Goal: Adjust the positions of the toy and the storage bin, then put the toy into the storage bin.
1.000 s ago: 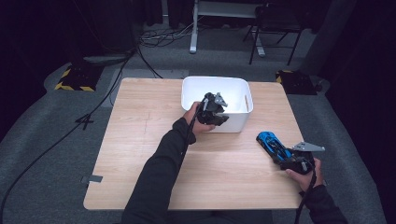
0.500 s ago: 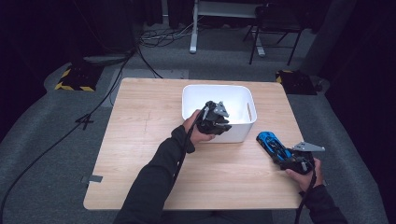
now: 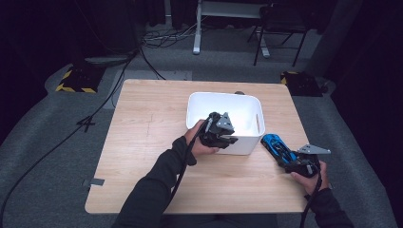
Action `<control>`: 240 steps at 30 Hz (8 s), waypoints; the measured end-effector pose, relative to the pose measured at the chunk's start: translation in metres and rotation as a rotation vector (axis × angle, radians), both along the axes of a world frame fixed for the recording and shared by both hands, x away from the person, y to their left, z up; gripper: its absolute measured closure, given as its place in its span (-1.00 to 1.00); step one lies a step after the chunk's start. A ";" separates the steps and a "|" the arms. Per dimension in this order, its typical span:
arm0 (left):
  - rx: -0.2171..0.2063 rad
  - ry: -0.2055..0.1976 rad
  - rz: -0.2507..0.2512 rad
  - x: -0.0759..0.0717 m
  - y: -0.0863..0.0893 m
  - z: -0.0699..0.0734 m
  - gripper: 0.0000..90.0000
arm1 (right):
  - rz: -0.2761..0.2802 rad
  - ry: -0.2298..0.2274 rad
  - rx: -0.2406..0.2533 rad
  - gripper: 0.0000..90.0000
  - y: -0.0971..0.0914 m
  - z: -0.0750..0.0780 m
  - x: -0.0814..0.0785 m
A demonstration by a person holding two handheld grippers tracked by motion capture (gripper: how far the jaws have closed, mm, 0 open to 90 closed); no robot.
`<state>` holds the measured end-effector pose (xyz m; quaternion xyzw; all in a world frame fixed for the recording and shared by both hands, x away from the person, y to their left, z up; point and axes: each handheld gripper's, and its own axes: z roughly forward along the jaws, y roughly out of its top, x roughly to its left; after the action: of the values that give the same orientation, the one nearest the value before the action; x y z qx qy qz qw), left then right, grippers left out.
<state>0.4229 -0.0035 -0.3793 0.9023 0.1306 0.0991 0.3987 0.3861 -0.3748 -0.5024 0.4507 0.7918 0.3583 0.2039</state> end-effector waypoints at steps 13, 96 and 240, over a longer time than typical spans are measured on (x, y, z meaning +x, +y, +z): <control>-0.061 -0.060 0.104 -0.017 0.023 0.013 -0.34 | 0.002 0.000 -0.003 -0.46 0.000 0.000 0.000; 0.124 0.048 0.474 -0.075 0.191 -0.105 -0.63 | 0.005 0.001 -0.002 -0.46 0.000 0.000 0.000; 0.032 0.128 0.518 -0.080 0.209 -0.123 -0.68 | 0.116 -0.332 0.118 -0.45 0.023 0.191 0.017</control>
<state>0.3427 0.2057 -0.5024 0.8494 0.3806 0.1425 0.3366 0.4034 -0.3515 -0.3118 0.3503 0.7495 0.4848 0.2837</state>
